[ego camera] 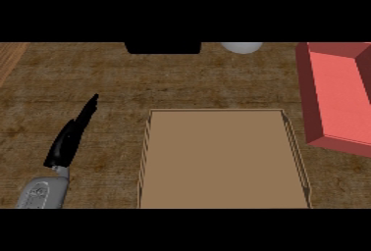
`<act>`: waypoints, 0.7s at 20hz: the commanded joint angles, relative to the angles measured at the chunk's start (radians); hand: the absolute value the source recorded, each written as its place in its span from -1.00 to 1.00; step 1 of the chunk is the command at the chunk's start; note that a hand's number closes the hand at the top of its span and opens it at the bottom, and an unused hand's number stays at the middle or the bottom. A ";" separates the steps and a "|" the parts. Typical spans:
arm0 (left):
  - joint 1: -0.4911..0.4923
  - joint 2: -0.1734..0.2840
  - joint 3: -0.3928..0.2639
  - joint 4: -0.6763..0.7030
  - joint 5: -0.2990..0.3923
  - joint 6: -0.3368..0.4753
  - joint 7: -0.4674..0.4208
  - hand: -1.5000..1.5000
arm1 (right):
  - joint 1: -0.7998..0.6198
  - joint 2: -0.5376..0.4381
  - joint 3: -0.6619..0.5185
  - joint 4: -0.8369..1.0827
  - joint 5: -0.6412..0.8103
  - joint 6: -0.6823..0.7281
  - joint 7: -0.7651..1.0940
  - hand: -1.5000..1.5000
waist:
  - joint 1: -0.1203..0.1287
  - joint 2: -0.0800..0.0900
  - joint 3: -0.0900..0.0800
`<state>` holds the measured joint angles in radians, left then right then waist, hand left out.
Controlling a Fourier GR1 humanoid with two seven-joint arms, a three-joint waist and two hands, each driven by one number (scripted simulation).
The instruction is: Pick the can from the tray and place it in the cardboard box
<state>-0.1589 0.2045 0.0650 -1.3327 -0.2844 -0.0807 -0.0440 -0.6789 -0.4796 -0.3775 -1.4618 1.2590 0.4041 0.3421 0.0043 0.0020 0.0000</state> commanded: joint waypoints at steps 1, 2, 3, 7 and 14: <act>-0.057 -0.016 0.001 0.051 -0.015 0.020 0.003 0.00 | -0.026 -0.082 -0.034 0.198 -0.002 -0.058 -0.057 1.00 | 0.002 0.003 0.000; 0.042 -0.018 -0.024 -0.044 -0.028 0.023 -0.001 0.00 | 0.010 -0.068 -0.059 0.205 -0.025 -0.066 -0.059 1.00 | 0.007 0.000 0.000; 0.019 0.009 0.003 -0.025 0.007 -0.016 -0.003 0.00 | -0.009 -0.072 -0.089 0.278 -0.051 -0.044 -0.070 1.00 | 0.012 0.002 0.001; -0.022 -0.029 -0.009 0.022 -0.017 0.024 0.008 0.00 | 0.011 -0.056 -0.149 0.385 -0.143 0.060 -0.098 -1.00 | -0.001 0.003 0.001; -0.035 -0.014 -0.011 0.022 -0.027 0.012 0.024 0.00 | -0.048 -0.020 -0.214 0.504 -0.265 -0.195 -0.318 -1.00 | 0.006 0.005 0.002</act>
<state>-0.1587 0.1926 0.0572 -1.3166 -0.2996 -0.0743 -0.0579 -0.7120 -0.5118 -0.5273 -0.9918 1.0759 0.3116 0.1267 0.0145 0.0065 0.0016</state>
